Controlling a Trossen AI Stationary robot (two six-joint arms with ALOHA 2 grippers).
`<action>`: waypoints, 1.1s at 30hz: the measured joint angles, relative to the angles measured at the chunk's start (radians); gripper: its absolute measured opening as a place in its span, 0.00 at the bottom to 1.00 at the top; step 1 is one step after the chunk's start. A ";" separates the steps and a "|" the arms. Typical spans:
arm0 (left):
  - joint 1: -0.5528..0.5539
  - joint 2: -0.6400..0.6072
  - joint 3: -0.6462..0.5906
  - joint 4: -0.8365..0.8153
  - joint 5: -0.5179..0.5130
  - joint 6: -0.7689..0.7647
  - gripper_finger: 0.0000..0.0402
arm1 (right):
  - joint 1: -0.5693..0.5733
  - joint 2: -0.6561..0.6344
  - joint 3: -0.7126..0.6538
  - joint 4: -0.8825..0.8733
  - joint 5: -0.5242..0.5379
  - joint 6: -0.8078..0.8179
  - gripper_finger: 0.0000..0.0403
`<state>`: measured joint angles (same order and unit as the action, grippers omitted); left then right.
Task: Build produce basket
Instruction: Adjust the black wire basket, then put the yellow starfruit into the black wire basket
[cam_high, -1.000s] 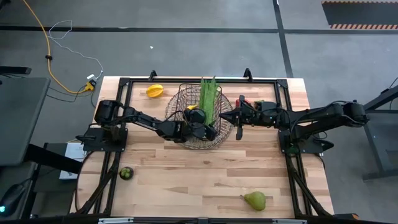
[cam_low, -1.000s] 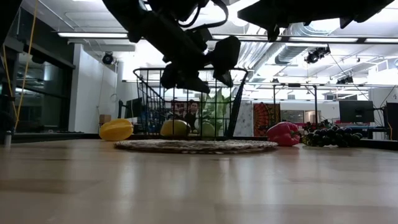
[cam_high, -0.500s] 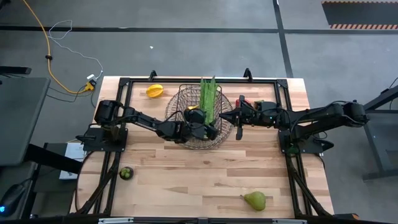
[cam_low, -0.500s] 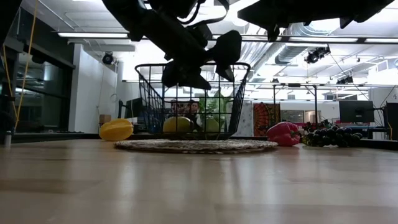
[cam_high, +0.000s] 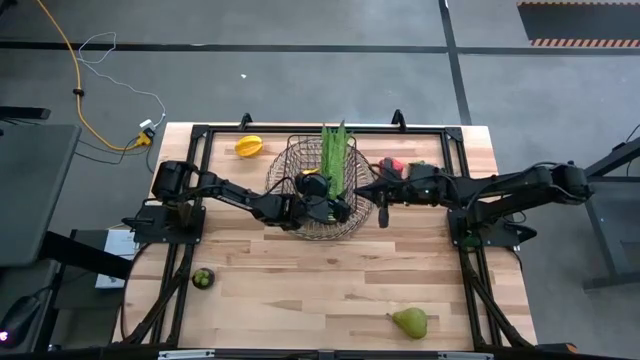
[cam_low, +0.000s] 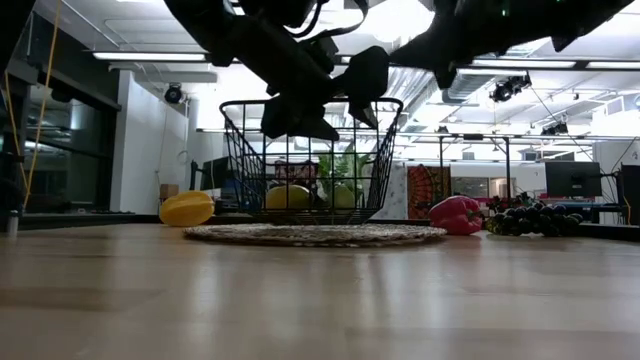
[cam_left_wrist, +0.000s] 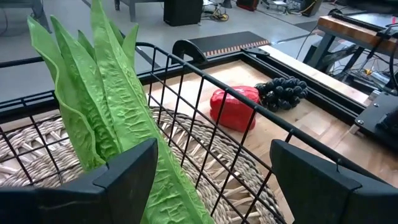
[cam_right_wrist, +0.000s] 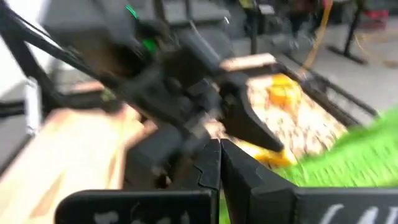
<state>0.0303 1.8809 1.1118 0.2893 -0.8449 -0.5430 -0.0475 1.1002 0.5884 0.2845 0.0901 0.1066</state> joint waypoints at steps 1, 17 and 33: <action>0.000 0.000 0.000 0.000 0.000 0.000 0.75 | -0.006 0.004 0.000 -0.013 0.009 0.005 0.00; -0.001 0.001 0.001 0.006 0.007 -0.004 0.75 | -0.064 0.191 0.001 -0.081 -0.025 0.009 0.00; -0.003 -0.252 0.002 -0.136 0.117 0.385 0.75 | -0.032 0.055 0.001 0.037 -0.031 -0.088 0.00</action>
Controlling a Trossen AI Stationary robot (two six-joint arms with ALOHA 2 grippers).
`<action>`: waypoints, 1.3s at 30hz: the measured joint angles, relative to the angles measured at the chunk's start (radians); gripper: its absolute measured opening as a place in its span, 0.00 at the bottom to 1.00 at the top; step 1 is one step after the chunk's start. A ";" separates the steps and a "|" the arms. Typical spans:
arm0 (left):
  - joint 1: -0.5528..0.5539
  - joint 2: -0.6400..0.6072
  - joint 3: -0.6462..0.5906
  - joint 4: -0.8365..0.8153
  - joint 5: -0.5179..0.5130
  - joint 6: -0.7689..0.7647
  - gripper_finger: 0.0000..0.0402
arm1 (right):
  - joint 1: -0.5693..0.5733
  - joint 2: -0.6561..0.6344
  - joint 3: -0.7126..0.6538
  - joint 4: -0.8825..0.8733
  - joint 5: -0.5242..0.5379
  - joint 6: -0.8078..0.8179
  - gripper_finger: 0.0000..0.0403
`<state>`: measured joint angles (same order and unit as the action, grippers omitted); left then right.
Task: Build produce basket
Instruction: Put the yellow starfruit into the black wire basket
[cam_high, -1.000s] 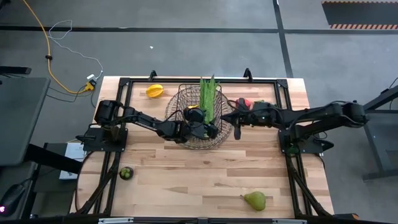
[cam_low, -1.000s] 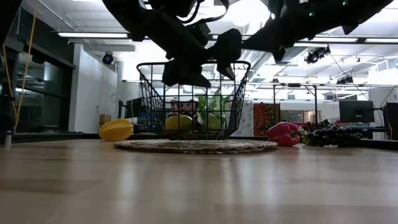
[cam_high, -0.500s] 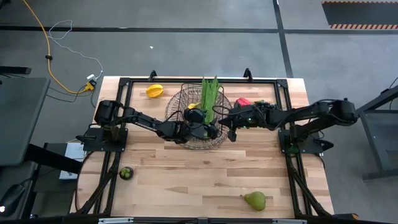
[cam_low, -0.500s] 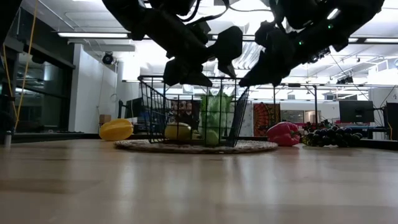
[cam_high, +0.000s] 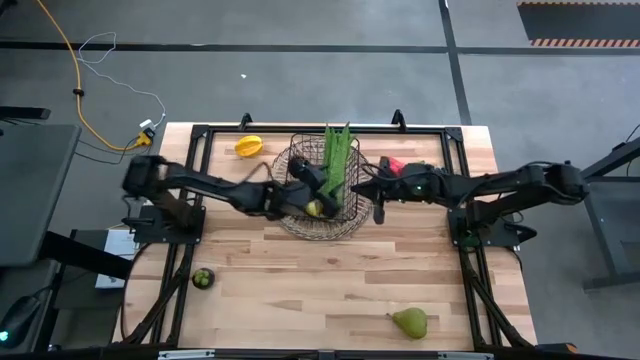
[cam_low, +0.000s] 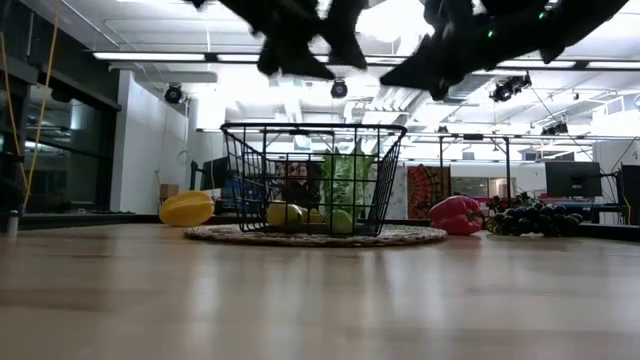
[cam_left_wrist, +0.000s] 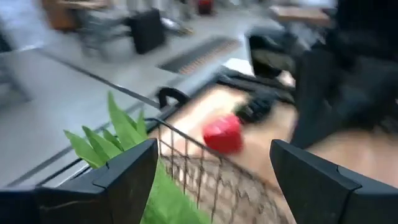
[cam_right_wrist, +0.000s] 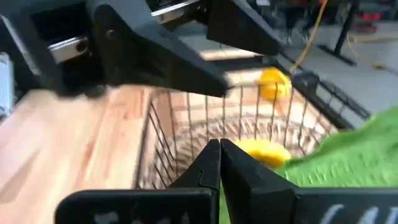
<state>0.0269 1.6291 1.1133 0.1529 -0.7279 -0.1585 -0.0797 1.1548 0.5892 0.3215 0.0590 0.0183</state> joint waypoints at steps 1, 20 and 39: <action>-0.002 -0.044 0.000 -0.068 0.040 0.009 0.75 | 0.010 -0.012 0.000 -0.002 0.006 -0.003 0.00; -0.218 -0.776 -0.735 0.202 0.177 0.104 0.75 | 0.082 -0.044 0.000 0.027 0.010 -0.034 0.00; -0.228 -0.894 -0.811 0.264 0.086 0.136 0.75 | 0.082 -0.044 0.000 0.041 0.010 -0.045 0.00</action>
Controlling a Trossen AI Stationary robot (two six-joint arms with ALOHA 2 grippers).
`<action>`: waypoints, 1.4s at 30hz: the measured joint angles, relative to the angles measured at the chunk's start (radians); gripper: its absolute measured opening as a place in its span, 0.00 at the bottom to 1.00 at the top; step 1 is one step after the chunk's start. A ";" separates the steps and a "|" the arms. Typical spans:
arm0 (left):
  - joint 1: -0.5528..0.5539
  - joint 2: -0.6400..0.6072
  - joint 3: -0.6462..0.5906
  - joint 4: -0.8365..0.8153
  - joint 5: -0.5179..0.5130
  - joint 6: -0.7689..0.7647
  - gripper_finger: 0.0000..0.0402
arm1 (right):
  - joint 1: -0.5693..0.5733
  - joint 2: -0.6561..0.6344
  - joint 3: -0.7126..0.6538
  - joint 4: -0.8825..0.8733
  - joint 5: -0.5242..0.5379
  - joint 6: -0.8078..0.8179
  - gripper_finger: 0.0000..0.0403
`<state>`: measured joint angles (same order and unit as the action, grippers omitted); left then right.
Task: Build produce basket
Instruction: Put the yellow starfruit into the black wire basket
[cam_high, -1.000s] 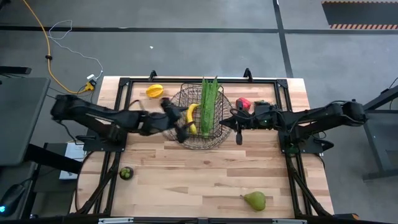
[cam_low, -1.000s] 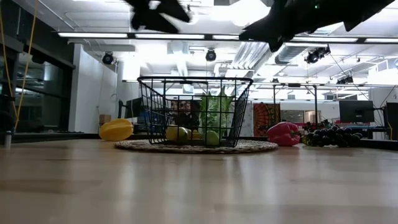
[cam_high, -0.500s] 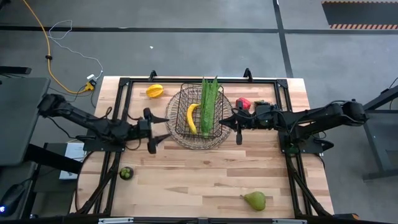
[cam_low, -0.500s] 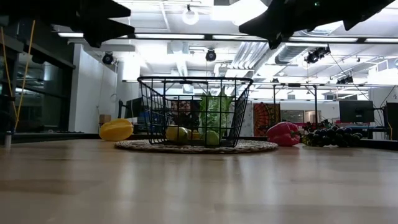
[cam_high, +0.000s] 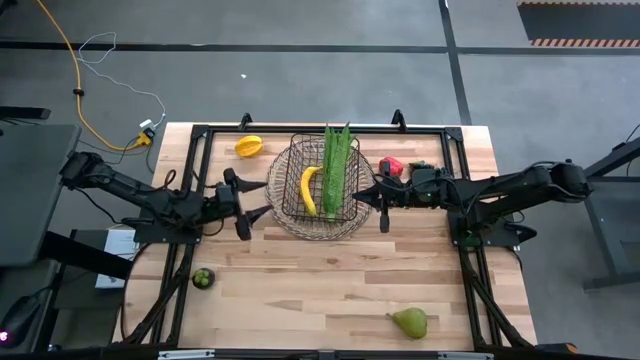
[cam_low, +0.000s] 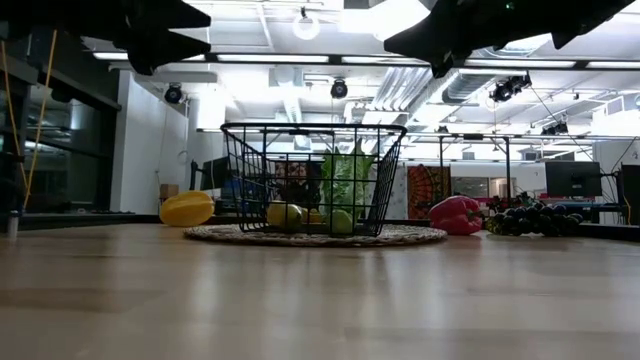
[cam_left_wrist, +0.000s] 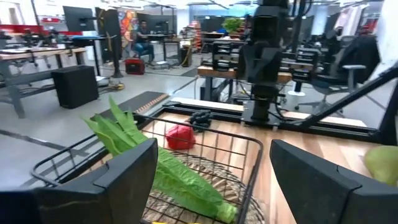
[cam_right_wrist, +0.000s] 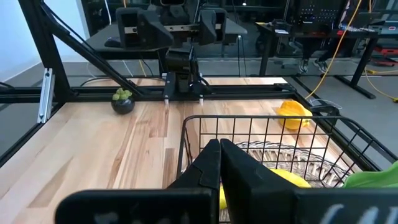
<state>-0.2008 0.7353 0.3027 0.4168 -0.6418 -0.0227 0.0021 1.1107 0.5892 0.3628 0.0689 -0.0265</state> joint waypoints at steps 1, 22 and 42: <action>0.000 0.000 0.000 0.000 0.009 0.000 0.75 | 0.000 0.000 0.000 0.000 0.000 0.000 0.00; 0.066 0.022 0.027 -0.020 -0.224 -0.098 0.75 | -0.002 0.000 0.000 0.024 0.000 0.019 0.00; 0.995 0.486 0.585 -0.980 0.300 -0.292 0.75 | -0.002 0.001 0.000 0.023 0.033 0.018 0.00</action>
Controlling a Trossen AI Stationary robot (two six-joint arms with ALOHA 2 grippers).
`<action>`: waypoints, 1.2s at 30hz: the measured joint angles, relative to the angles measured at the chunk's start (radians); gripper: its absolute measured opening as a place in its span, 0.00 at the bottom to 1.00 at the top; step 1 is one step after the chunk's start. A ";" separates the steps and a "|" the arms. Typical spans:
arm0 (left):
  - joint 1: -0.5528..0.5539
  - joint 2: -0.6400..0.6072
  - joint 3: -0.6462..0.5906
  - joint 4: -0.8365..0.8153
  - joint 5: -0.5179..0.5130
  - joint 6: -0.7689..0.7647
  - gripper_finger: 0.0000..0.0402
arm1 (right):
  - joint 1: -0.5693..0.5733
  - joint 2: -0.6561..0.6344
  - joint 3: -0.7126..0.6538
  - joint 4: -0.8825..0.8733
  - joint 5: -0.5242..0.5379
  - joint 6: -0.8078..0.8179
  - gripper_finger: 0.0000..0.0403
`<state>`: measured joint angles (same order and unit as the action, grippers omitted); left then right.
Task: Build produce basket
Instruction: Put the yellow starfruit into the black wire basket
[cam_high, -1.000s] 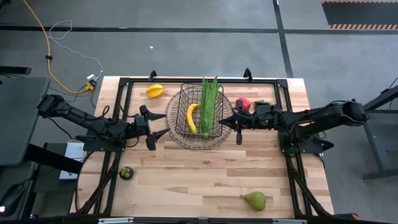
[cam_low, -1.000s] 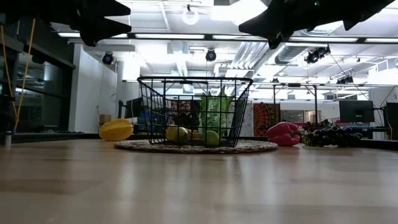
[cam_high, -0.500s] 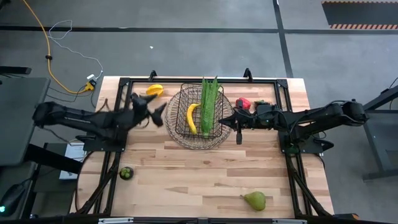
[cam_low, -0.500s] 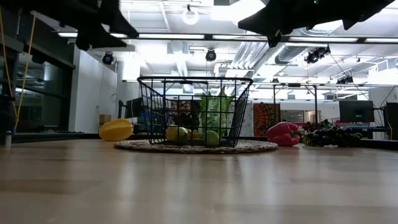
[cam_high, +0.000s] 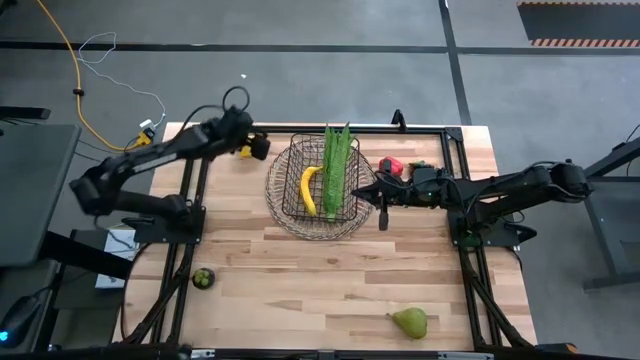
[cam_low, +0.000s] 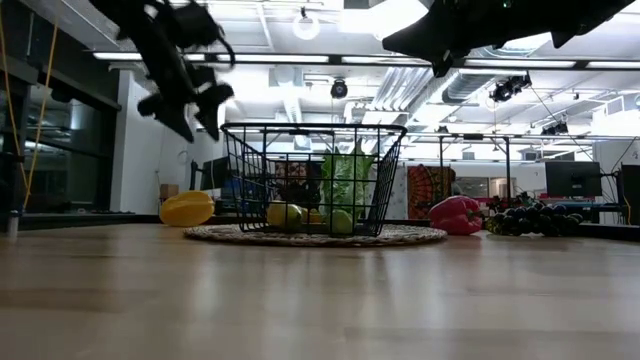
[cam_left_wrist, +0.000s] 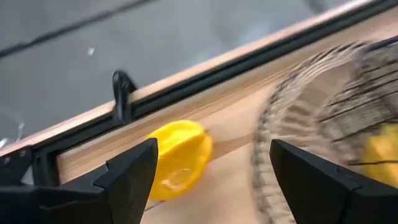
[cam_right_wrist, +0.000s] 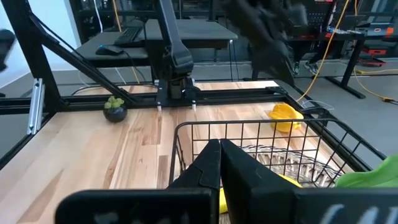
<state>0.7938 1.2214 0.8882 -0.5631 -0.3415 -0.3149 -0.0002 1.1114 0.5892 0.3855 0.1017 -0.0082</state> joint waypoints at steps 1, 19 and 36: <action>0.023 0.036 0.016 -0.010 0.014 0.015 0.75 | 0.000 0.000 0.000 0.000 0.000 0.000 0.00; 0.129 0.341 0.155 -0.151 0.067 0.398 0.75 | 0.000 0.000 0.000 -0.037 0.000 0.005 0.00; 0.241 0.341 0.155 -0.155 0.172 0.502 0.68 | 0.000 0.000 0.000 -0.038 0.000 0.008 0.00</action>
<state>1.0348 1.5620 1.0431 -0.7185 -0.1694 0.1869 0.0000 1.1114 0.5892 0.3477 0.1020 -0.0002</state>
